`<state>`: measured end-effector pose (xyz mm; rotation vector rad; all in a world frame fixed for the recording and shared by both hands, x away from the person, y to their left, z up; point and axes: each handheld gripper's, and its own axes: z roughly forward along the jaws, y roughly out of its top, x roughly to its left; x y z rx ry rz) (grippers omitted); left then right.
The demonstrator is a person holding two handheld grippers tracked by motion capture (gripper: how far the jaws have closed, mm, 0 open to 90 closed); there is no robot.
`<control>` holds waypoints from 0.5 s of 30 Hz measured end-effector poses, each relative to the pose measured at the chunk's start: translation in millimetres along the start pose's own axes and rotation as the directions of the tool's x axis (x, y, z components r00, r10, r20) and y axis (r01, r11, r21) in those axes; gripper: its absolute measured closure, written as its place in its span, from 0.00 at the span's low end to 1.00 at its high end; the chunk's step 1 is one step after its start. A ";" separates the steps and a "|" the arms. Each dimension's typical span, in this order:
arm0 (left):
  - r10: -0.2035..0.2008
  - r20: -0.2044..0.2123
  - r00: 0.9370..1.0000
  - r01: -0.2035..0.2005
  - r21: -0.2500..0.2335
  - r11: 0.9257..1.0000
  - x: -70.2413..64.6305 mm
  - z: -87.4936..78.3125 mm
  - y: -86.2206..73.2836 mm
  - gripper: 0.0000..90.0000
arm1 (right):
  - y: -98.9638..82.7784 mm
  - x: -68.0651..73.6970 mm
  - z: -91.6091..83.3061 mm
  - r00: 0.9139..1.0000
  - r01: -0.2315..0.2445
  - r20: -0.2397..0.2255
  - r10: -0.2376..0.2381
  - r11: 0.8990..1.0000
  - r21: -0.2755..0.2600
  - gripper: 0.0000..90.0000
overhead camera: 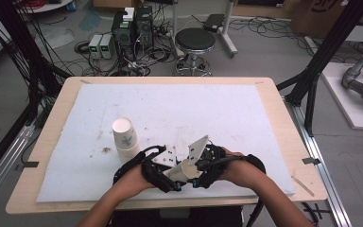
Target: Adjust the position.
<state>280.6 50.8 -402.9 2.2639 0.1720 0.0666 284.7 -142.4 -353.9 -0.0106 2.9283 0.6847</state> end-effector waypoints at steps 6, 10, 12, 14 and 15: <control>-0.036 0.010 0.999 0.036 -0.055 0.998 1.0 -1.9 -4.9 0.36 | -2.5 -3.0 -2.0 0.999 -0.038 -0.018 0.037 0.997 -0.062 0.28; -0.064 0.004 0.998 0.064 -0.100 0.993 3.1 -4.2 -11.1 0.35 | -8.3 -7.6 -9.5 0.993 -0.112 -0.049 0.105 0.978 -0.174 0.24; -0.088 -0.002 0.996 0.087 -0.133 0.987 3.7 -5.8 -14.9 0.35 | -12.6 -9.2 -15.6 0.989 -0.143 -0.059 0.133 0.960 -0.240 0.24; -0.104 -0.013 0.995 0.101 -0.159 0.982 4.5 -7.2 -18.2 0.35 | -17.9 -9.8 -21.2 0.985 -0.174 -0.071 0.160 0.939 -0.297 0.24; -0.114 -0.021 0.993 0.109 -0.170 0.979 4.5 -8.1 -19.7 0.34 | -20.9 -9.9 -23.7 0.983 -0.181 -0.064 0.170 0.931 -0.317 0.24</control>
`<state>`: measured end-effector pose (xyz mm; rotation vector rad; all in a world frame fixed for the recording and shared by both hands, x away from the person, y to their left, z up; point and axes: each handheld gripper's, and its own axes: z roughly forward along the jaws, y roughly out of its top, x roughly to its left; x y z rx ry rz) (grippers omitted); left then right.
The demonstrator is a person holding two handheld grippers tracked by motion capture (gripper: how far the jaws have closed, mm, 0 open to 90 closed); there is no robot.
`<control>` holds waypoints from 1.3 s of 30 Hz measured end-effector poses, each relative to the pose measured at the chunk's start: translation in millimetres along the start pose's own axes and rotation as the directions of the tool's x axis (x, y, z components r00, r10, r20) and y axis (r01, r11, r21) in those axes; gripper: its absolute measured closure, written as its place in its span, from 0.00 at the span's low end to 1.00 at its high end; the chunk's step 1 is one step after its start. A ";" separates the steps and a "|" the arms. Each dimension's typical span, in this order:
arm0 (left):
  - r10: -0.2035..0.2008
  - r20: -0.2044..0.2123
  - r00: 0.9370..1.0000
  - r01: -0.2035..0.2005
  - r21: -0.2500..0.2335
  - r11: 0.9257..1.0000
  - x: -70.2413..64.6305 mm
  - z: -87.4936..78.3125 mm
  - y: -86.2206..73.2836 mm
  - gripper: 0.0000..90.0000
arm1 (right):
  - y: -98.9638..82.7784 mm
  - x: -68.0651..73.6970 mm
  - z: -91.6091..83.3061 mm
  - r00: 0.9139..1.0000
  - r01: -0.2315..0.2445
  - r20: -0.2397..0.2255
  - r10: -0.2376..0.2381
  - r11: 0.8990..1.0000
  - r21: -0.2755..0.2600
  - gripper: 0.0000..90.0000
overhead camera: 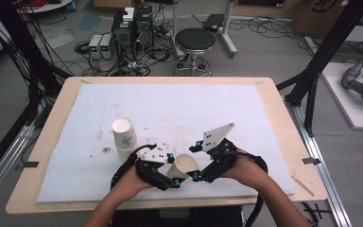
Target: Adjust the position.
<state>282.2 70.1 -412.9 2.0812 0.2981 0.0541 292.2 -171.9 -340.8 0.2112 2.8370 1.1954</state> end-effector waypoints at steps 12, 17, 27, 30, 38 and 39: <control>-0.084 -0.102 0.991 0.064 -0.183 0.981 7.2 -10.7 -11.3 0.34 | -44.2 -1.0 -26.6 0.982 -0.129 0.107 0.154 0.970 -0.206 0.24; -0.100 -0.137 0.986 0.066 -0.234 0.970 9.0 -11.3 -13.3 0.34 | -69.0 -1.6 -34.8 0.957 -0.174 0.182 0.226 0.948 -0.265 0.24; -0.122 -0.190 0.974 0.053 -0.332 0.942 11.2 -17.9 -19.3 0.33 | -121.1 -1.1 -45.8 0.875 -0.239 0.340 0.343 0.919 -0.313 0.24; -0.128 -0.205 0.970 0.050 -0.347 0.937 11.6 -19.2 -19.7 0.33 | -133.6 -1.8 -47.5 0.852 -0.258 0.366 0.375 0.908 -0.330 0.24; -0.140 -0.241 0.960 0.035 -0.395 0.918 15.7 -24.2 -18.2 0.33 | -144.2 -1.6 -54.1 0.815 -0.257 0.420 0.399 0.899 -0.355 0.24; -0.140 -0.241 0.960 0.034 -0.396 0.918 15.9 -24.4 -18.1 0.33 | -144.8 -1.3 -54.6 0.815 -0.251 0.424 0.396 0.900 -0.357 0.24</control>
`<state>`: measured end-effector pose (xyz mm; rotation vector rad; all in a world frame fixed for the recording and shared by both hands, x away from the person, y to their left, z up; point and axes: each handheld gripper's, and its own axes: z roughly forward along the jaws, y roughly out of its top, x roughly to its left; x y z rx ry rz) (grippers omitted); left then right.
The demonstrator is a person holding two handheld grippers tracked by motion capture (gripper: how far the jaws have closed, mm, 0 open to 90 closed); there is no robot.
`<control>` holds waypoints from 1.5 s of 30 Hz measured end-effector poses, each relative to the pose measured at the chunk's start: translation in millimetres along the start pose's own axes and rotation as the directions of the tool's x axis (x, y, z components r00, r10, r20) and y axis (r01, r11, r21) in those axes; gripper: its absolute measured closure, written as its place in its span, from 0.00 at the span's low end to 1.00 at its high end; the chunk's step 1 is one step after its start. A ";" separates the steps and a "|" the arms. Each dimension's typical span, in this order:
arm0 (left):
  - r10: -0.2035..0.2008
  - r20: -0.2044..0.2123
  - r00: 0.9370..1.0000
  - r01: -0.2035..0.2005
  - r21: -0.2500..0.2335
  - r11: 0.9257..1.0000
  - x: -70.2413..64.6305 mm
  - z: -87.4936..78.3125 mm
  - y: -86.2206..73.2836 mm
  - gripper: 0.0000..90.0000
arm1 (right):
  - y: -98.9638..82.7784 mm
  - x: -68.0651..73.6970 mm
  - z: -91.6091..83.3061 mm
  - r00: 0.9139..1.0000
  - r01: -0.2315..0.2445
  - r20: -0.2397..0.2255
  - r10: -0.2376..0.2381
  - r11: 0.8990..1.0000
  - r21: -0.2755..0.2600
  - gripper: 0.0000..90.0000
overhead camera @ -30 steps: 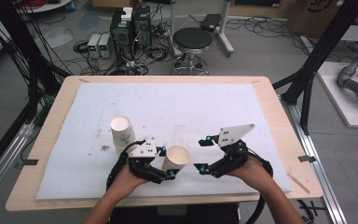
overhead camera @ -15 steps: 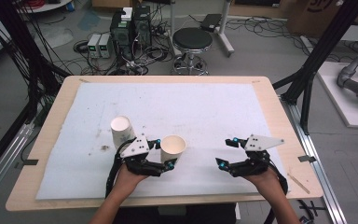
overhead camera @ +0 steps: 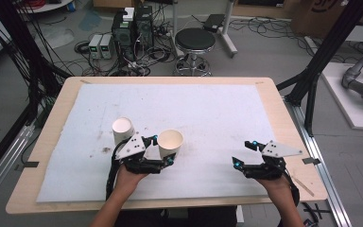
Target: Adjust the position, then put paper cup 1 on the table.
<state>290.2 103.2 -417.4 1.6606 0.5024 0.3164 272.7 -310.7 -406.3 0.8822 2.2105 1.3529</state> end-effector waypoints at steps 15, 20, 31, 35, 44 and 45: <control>0.021 -0.037 0.999 -0.022 -0.030 0.999 3.4 19.2 12.2 0.33 | -3.1 -0.3 -6.5 1.000 -0.005 0.009 0.005 1.000 -0.013 0.24; 0.001 -0.071 0.997 -0.005 -0.058 0.998 12.5 31.0 18.1 0.33 | -3.5 0.1 -5.9 1.000 -0.009 0.004 0.009 1.000 -0.010 0.24; -0.035 -0.147 0.988 0.027 -0.055 0.998 45.8 62.7 13.6 0.33 | -4.8 0.3 -5.2 1.000 -0.008 -0.009 0.008 1.000 -0.014 0.24; -0.039 -0.177 0.984 0.033 -0.038 0.999 51.9 72.9 9.0 0.33 | -5.1 -0.6 -5.8 1.000 -0.005 -0.007 0.005 1.000 -0.017 0.24; -0.043 -0.210 0.977 0.045 0.005 0.999 57.4 91.0 -1.9 0.33 | -4.9 1.2 -5.7 1.000 -0.008 -0.021 0.008 1.000 -0.013 0.24; -0.052 -0.217 0.975 0.055 0.010 0.998 59.6 92.6 -4.0 0.33 | -5.0 1.2 -5.6 1.000 -0.006 -0.019 0.006 1.000 -0.010 0.24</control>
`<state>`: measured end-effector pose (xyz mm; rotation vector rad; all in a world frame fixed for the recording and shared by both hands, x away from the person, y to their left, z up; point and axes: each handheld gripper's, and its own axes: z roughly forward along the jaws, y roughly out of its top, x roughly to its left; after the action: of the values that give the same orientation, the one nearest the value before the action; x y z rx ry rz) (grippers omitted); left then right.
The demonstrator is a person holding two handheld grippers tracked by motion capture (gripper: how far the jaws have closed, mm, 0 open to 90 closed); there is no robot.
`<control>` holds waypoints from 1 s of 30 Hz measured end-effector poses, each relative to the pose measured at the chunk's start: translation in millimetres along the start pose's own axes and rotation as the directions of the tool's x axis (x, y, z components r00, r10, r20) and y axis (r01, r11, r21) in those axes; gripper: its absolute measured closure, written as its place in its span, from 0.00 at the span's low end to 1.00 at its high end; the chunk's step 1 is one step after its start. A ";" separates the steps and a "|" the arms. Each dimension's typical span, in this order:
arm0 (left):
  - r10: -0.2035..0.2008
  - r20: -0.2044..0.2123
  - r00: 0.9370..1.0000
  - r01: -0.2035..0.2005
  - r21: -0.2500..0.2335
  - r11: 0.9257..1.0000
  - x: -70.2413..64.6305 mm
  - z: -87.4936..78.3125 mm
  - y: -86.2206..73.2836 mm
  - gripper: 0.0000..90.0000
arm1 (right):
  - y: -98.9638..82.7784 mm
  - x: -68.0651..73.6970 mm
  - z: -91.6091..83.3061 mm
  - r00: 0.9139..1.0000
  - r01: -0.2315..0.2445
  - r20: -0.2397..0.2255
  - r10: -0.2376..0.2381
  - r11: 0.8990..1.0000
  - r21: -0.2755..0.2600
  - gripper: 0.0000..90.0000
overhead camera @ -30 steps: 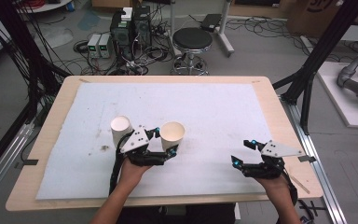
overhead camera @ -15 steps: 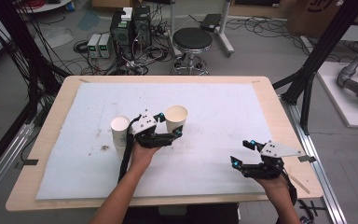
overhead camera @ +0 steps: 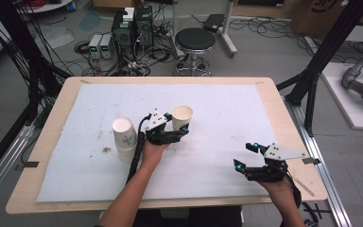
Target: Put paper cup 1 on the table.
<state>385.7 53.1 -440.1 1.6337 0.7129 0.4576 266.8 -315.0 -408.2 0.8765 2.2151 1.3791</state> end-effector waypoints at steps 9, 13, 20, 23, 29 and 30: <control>-0.010 -0.064 0.998 0.017 0.108 0.994 5.1 14.4 -10.4 0.34 | -0.9 -0.6 0.4 1.000 -0.004 -0.004 0.004 1.000 0.002 0.25; 0.007 -0.105 0.994 0.012 0.177 0.984 2.3 19.5 -9.0 0.34 | -1.2 -0.8 0.9 1.000 -0.003 -0.006 0.003 1.000 0.006 0.25; 0.020 -0.138 0.990 0.017 0.263 0.965 -2.3 19.9 -7.2 0.34 | -1.0 -0.3 -0.3 1.000 -0.003 -0.006 0.003 1.000 0.005 0.25; 0.042 -0.144 0.989 0.003 0.299 0.954 -5.3 15.6 -6.1 0.34 | -0.8 0.3 -0.7 1.000 -0.002 -0.008 0.002 1.000 0.005 0.25; 0.055 -0.150 0.987 -0.004 0.320 0.947 -7.4 9.7 -10.9 0.34 | 0.2 1.8 -0.5 1.000 0.004 -0.011 -0.004 1.000 0.006 0.25; 0.050 -0.152 0.987 0.001 0.318 0.948 -7.5 9.8 -11.4 0.34 | 0.3 2.3 -0.1 1.000 0.004 -0.014 -0.004 1.000 0.006 0.25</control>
<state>384.4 41.7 -452.4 1.9245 0.9231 0.5142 265.1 -313.5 -407.9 0.8668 2.2312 1.3811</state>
